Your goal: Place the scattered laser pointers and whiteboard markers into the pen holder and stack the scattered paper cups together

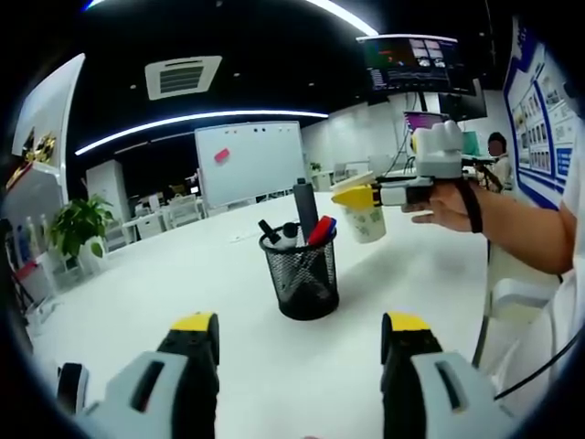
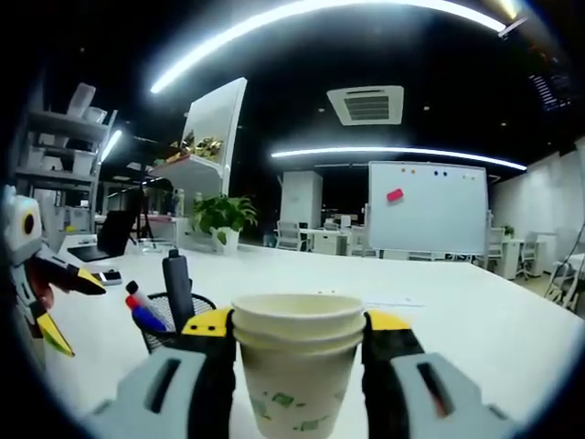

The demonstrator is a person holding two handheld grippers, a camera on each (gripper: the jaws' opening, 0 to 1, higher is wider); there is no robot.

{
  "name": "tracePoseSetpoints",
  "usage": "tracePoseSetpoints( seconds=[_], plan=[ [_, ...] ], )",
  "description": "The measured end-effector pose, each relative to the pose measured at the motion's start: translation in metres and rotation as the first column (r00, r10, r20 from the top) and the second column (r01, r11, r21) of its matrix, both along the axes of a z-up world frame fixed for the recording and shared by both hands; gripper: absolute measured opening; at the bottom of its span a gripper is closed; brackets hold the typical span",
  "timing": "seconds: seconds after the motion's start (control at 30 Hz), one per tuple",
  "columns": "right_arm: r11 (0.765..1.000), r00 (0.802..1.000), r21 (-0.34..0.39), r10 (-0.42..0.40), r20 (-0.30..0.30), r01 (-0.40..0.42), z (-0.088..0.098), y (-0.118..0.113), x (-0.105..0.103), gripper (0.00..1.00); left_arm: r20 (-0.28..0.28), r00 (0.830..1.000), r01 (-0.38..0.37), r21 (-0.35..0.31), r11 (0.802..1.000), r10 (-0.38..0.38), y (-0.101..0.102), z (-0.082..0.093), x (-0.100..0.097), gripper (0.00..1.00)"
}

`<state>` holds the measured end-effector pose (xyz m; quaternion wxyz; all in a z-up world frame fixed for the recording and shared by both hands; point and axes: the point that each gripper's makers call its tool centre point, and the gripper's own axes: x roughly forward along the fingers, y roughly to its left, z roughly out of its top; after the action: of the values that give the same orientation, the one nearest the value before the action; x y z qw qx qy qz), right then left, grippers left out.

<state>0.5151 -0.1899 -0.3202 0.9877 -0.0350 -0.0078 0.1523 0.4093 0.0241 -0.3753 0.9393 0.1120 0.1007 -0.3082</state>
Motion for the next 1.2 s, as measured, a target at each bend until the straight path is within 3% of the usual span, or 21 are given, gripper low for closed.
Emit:
tracePoseSetpoints(
  seconds=[1.2],
  plan=[
    [1.000, 1.000, 0.016, -0.005, -0.015, 0.005, -0.0046, -0.0060, -0.0023, 0.55, 0.002, 1.000, 0.008, 0.001, 1.000, -0.008, -0.0068, 0.0008, -0.0029, 0.73]
  ],
)
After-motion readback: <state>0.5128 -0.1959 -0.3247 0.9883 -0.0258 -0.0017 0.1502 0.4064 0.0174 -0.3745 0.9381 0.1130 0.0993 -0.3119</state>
